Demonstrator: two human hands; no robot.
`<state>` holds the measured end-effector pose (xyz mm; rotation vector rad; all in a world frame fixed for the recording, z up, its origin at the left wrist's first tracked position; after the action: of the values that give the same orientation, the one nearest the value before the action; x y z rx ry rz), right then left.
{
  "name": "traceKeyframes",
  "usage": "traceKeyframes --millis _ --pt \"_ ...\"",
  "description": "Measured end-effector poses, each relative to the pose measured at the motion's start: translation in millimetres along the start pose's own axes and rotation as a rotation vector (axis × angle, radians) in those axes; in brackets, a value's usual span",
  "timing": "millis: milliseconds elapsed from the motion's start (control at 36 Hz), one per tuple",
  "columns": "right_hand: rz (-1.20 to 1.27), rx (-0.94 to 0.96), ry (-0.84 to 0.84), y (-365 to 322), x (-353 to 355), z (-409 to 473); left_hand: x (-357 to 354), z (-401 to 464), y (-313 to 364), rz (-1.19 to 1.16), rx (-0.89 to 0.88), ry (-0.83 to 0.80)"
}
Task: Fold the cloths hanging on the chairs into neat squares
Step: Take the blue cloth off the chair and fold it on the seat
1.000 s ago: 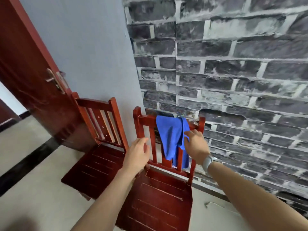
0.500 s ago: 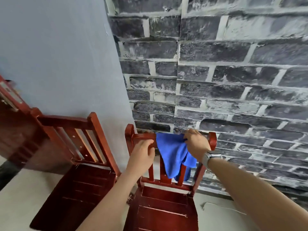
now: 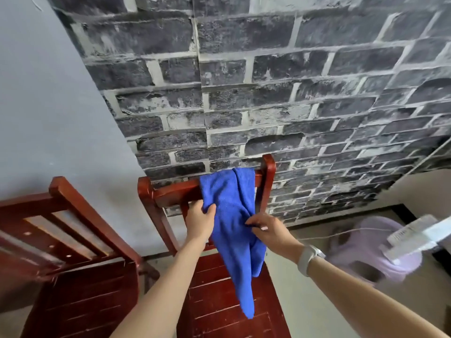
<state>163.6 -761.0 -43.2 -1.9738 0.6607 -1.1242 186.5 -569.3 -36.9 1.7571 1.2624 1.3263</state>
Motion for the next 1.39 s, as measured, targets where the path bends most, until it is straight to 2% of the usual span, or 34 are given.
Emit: traceKeyframes --millis 83,167,222,306,389,472,611,778,944,1056,1278,1333,1389 --pt "0.159 -0.049 0.069 0 6 9 4 -8 1 0.079 -0.068 0.023" --pt "0.348 -0.068 0.140 -6 12 28 8 -17 -6 0.079 -0.113 -0.085" --pt "0.360 -0.083 0.196 -15 14 45 12 -22 -11 0.067 -0.136 -0.155" --pt "0.427 -0.104 0.263 -25 13 67 18 -29 -22 -0.006 -0.075 -0.207" --pt "0.463 -0.116 0.235 -34 9 75 25 -34 -31 -0.053 -0.013 -0.185" --pt "0.448 -0.097 0.240 -32 5 75 30 -35 -37 -0.075 0.055 -0.097" --pt "0.567 -0.005 0.089 -34 -2 50 26 -33 -26 -0.138 0.020 0.034" --pt "0.492 0.084 -0.031 -29 5 13 -17 -21 11 -0.338 0.036 -0.181" --pt "0.385 0.050 0.022 -17 25 -13 -55 1 3 -0.251 -0.039 -0.182" --pt "0.393 -0.012 0.092 1 33 -24 -56 -16 6 -0.209 -0.012 -0.184" --pt "0.779 -0.039 0.102 20 17 -45 -16 -56 -29 -0.169 0.065 -0.068" --pt "0.671 -0.015 0.160 19 16 -50 -8 -66 -28 -0.130 0.021 -0.032" --pt "0.420 0.074 0.182 12 16 -53 -7 -71 -26 -0.086 -0.016 -0.028"
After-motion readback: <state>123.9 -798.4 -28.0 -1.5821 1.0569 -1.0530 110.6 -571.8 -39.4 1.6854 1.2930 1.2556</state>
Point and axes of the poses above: each hand's wrist, its own z-axis towards the middle knuckle, its own x-axis out of the back of the hand, y = z × x, the point moved 5 cm from there along z, towards the middle knuckle, and after that the axes turned 14 degrees about -y, right-handed, at the moved point
